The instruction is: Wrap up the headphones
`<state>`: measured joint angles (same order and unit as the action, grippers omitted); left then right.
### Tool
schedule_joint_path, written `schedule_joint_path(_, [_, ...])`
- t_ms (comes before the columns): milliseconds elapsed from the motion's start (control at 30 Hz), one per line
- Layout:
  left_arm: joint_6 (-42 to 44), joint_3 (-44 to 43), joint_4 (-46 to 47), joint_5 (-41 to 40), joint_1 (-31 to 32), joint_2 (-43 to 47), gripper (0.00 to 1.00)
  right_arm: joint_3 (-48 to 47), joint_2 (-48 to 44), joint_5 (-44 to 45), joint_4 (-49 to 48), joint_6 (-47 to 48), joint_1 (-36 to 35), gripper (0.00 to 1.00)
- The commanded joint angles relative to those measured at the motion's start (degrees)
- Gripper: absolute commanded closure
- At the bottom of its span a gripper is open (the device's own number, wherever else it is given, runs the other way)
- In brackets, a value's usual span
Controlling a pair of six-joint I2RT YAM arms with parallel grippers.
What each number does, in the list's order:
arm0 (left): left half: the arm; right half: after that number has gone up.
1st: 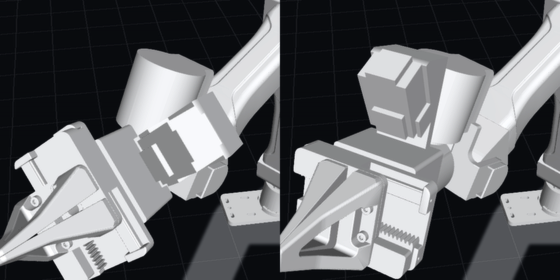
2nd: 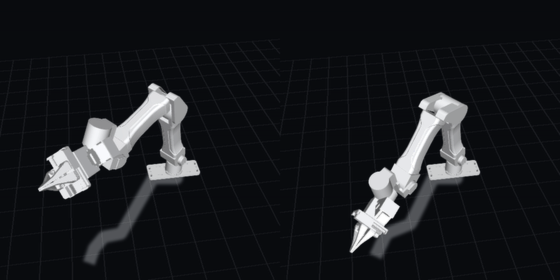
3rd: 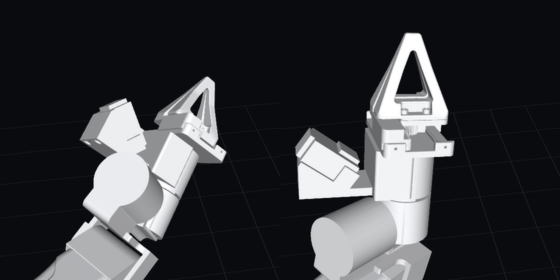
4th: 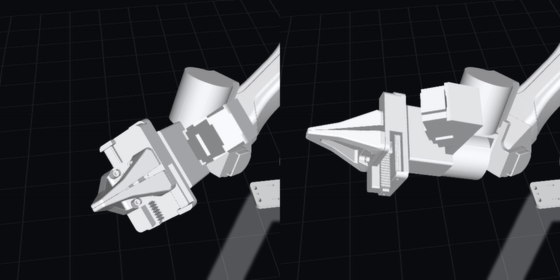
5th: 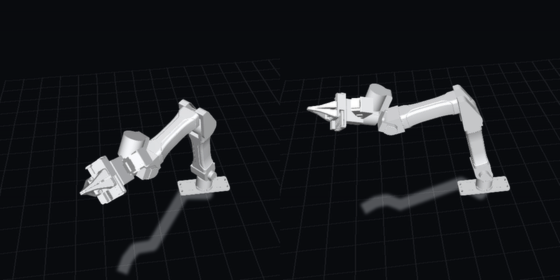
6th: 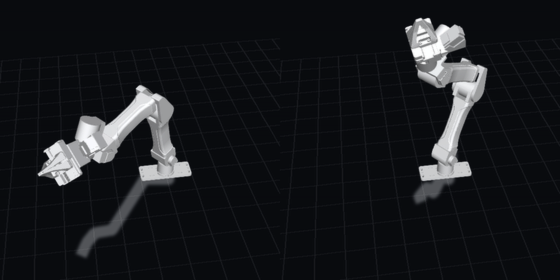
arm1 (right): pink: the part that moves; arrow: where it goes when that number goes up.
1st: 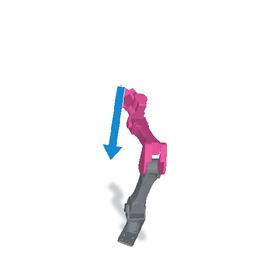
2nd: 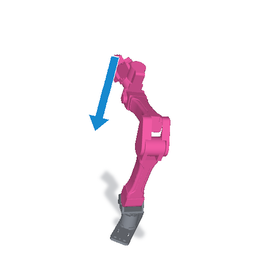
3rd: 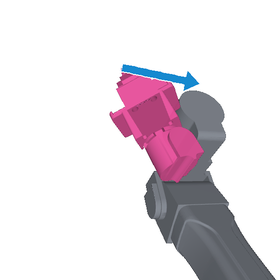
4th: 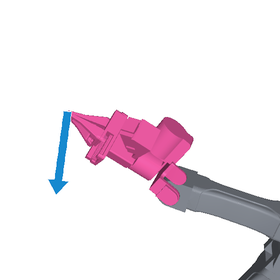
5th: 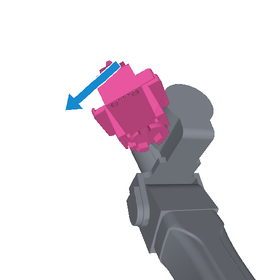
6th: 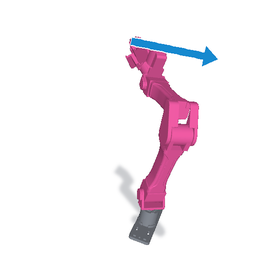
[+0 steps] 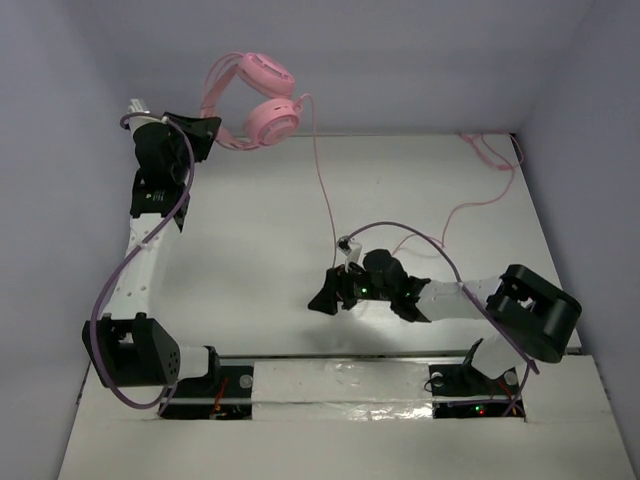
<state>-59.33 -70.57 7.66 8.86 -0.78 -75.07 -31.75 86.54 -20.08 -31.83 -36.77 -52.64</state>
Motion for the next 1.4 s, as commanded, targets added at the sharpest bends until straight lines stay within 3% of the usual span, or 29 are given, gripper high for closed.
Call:
schedule_joint_path(0, [-0.5,-6.6,4.8,1.6,-0.2,2.9,1.0,0.0,-0.5,-2.1,-7.6,-0.8,-0.6,0.26])
schedule_joint_path(233, [-0.3,-9.5,3.1,3.2,-3.1,2.2,1.0,4.1,-6.3,6.1,-5.9,-1.5,-0.6,0.34])
schedule_joint_path(333, [-1.5,-9.1,3.8,3.1,-3.1,1.7,1.0,6.5,-9.5,9.8,-3.5,-2.9,-0.6,0.42])
schedule_joint_path(367, [-1.9,-8.5,4.1,3.1,-3.1,1.5,1.0,6.8,-10.3,10.9,-2.3,-2.9,-0.6,0.55])
schedule_joint_path(467, [-3.3,-6.0,5.4,1.7,-3.1,1.3,1.0,4.4,-11.1,9.6,6.1,-0.9,-0.6,0.82])
schedule_joint_path(567, [0.0,-3.6,4.1,-4.0,-1.6,1.3,1.0,-3.7,-9.6,8.3,20.9,3.0,-3.9,0.92])
schedule_joint_path(633, [5.7,-3.0,1.9,-8.1,0.2,1.6,1.0,-12.4,-9.3,10.3,34.9,5.3,-6.6,0.93])
schedule_joint_path(800, [20.0,-0.6,-3.9,-30.0,10.8,2.3,1.0,-27.4,-13.1,15.9,55.5,11.3,-10.2,0.95])
schedule_joint_path(933, [23.4,4.4,-4.7,-33.5,13.2,2.0,1.0,-40.9,-13.4,30.0,75.5,15.0,-10.7,0.95])
schedule_joint_path(1000, [26.2,6.4,-4.9,-35.5,14.4,1.2,1.0,-47.8,-13.2,37.3,79.0,17.0,-10.7,0.96])
schedule_joint_path(1067, [27.7,7.0,-5.9,-36.5,17.3,-0.6,1.0,-54.9,-12.3,37.7,81.4,19.3,-10.7,0.96])
schedule_joint_path(1200, [30.8,8.8,-2.9,-33.9,22.7,-2.3,1.0,-65.2,-7.5,34.1,82.4,26.1,-10.7,0.96])
schedule_joint_path(1367, [30.9,7.8,-3.0,-30.6,23.9,-2.5,1.0,-73.5,-0.7,28.5,85.4,28.7,-10.7,0.96])
